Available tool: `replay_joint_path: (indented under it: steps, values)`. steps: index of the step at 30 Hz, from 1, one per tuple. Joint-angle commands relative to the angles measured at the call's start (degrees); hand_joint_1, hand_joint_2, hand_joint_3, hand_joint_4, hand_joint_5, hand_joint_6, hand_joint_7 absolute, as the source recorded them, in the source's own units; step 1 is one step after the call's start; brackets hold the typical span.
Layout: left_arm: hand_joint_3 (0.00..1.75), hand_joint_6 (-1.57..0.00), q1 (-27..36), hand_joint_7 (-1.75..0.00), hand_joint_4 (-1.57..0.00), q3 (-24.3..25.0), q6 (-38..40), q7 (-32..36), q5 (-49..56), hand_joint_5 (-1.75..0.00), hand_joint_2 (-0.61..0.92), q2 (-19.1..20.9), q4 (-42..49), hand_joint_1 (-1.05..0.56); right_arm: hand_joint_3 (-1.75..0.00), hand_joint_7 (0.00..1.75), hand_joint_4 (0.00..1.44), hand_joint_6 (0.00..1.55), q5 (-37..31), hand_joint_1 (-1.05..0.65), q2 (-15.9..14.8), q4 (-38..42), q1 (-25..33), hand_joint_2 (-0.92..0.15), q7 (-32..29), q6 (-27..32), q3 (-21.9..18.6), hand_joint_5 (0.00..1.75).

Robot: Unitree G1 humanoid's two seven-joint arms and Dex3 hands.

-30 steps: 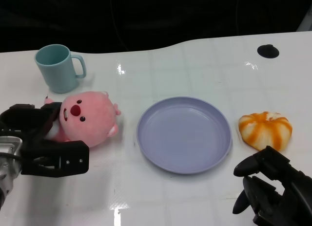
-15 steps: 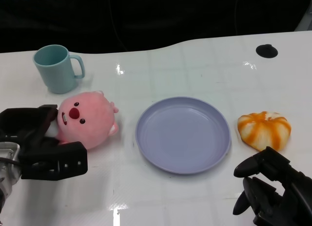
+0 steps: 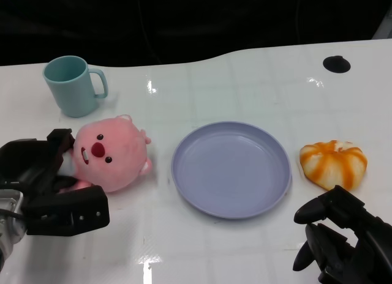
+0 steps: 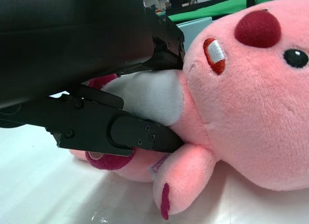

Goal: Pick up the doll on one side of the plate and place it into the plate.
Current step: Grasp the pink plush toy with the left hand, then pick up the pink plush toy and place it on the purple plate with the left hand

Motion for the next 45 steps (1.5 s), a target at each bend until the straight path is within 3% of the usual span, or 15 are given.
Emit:
replay_joint_path:
  steps: [1, 5, 16, 21, 27, 33, 45]
  values:
    - [0.32, -0.6, 1.2, -1.75, -0.83, 0.7, -1.2, 0.1, -1.2, -1.75, 0.9, 0.4, -1.2, -0.17, -0.63, 1.7, 0.47, 0.32, -0.3, -0.3, -0.3, -0.1, -0.3, -0.92, -0.3, -0.4, -0.3, 1.75]
    - [0.68, -0.64, 1.4, -1.75, -0.85, 1.9, -2.5, 0.3, -2.6, -1.75, 0.73, 1.1, -4.5, -0.16, -0.63, 1.71, 0.48, 0.33, -0.7, -0.3, -0.3, 0.2, -0.6, -0.92, -0.4, -0.5, -0.2, 1.75]
    - [0.88, -0.66, 4.3, -1.75, -0.89, 5.2, -2.2, 0.6, -4.0, -1.75, 0.55, 3.4, -13.6, -0.14, -0.63, 1.7, 0.47, 0.33, -0.7, -0.29, -0.1, 0.0, -0.4, -0.92, -0.1, -0.4, 0.1, 1.75]
    - [0.97, -0.66, 6.8, -1.75, -0.89, 7.9, -2.8, -0.5, -5.7, -1.75, 0.56, 4.7, -20.2, -0.16, -0.64, 1.7, 0.47, 0.33, -0.7, -0.29, -0.1, -0.2, -0.5, -0.92, -0.2, 0.1, 0.1, 1.75]
    - [1.2, -0.71, 9.4, -1.75, -0.91, 9.6, -2.9, -3.2, -6.1, -1.75, 0.45, 4.6, -30.7, -0.16, -0.63, 1.71, 0.47, 0.33, -0.9, -0.3, -0.3, 0.3, -0.8, -0.92, 0.2, -0.2, 0.0, 1.75]
    - [1.05, -0.67, 10.0, -1.75, -0.88, 10.2, 1.1, -10.0, -6.3, -1.75, 0.5, 3.1, -39.6, -0.17, -0.64, 1.71, 0.47, 0.32, -1.0, -0.29, -0.1, 0.2, -0.8, -0.92, 0.0, 0.2, 0.3, 1.75]
    - [1.05, -0.67, 8.2, -1.75, -0.9, 9.1, 4.6, -17.0, -5.8, -1.75, 0.52, -1.9, -43.6, -0.18, -0.64, 1.72, 0.47, 0.33, -0.7, -0.3, 0.0, 0.3, -0.9, -0.92, 0.2, 0.2, 0.2, 1.75]
